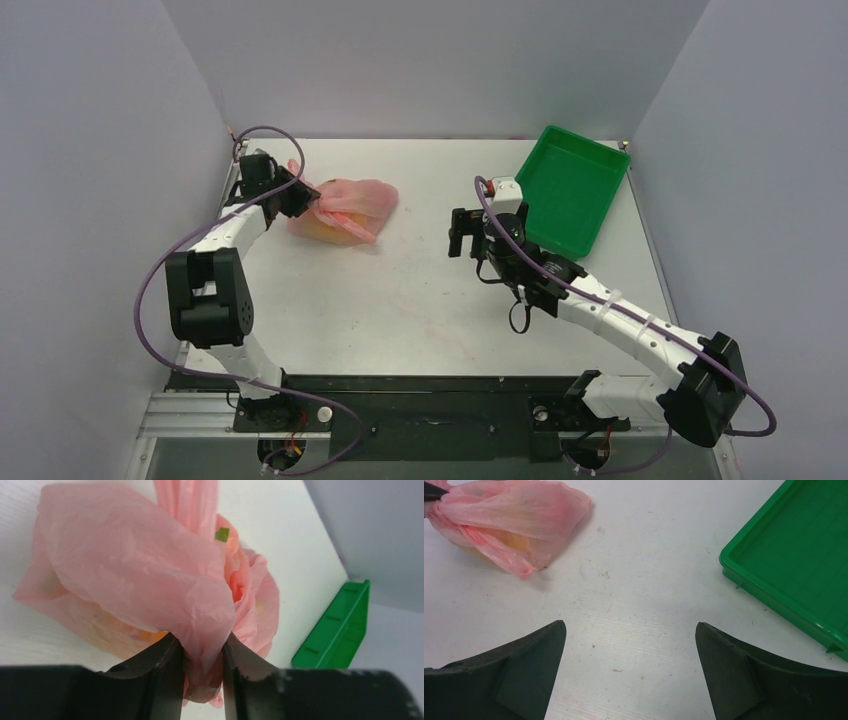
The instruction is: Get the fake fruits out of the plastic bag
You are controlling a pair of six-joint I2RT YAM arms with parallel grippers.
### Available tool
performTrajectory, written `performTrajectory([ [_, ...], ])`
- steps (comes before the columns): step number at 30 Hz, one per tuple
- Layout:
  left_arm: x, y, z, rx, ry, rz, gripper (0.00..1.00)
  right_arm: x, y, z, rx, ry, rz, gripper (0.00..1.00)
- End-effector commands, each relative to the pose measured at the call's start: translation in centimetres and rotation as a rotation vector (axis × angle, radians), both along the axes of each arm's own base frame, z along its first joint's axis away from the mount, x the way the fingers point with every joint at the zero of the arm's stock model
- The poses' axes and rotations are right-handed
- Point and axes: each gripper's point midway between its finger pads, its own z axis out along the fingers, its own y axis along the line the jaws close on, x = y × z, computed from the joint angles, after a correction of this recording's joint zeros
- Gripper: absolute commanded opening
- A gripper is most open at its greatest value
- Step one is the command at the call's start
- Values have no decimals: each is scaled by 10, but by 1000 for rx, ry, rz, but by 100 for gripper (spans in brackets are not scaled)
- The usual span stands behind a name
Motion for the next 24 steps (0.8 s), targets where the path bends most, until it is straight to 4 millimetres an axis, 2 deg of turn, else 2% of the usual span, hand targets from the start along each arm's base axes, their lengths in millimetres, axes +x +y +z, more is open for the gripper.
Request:
performTrajectory([
  [1,-30,2,1,-6,-30,-93,21,3,11,3,28,-17,16,97],
  [4,-60,-8,-3,-19,-33,-158,11,0,23,0,34,-19,49,97],
  [5,-78,-14,-4,-26,-41,-187,10,-3,30,-4,32,-20,76,97],
  [6,-98,-18,-22,-42,-3,-199,8,-4,34,-8,25,-16,92,97],
  [7,-106,-24,-7,-51,-59,-228,8,-10,44,-10,23,-19,133,97],
  [8,-126,-30,-23,-72,-29,-245,7,-14,50,-17,8,-10,165,97],
  [9,-134,-38,-7,-83,-92,-277,6,-20,62,-18,11,-16,204,97],
  [12,-177,-61,-6,-115,-140,-351,5,-44,90,-35,-37,-3,321,96],
  [13,-186,-65,-8,-124,-139,-359,4,-47,98,-33,-26,-20,339,96],
  [14,-201,-73,-9,-148,-147,-365,5,-59,109,-37,-38,-20,384,96],
  [17,-230,-86,-14,-211,-150,-381,5,-84,133,-41,-57,-37,484,96],
  [18,-235,-89,-6,-221,-179,-386,5,-97,145,-44,-73,-47,537,96],
  [20,-248,-92,-4,-234,-180,-387,5,-115,158,-47,-100,-63,597,95],
  [22,-258,-94,1,-246,-187,-394,9,-128,168,-49,-109,-70,630,95],
  [24,-265,-96,9,-256,-197,-403,18,-137,175,-49,-99,-71,647,95],
])
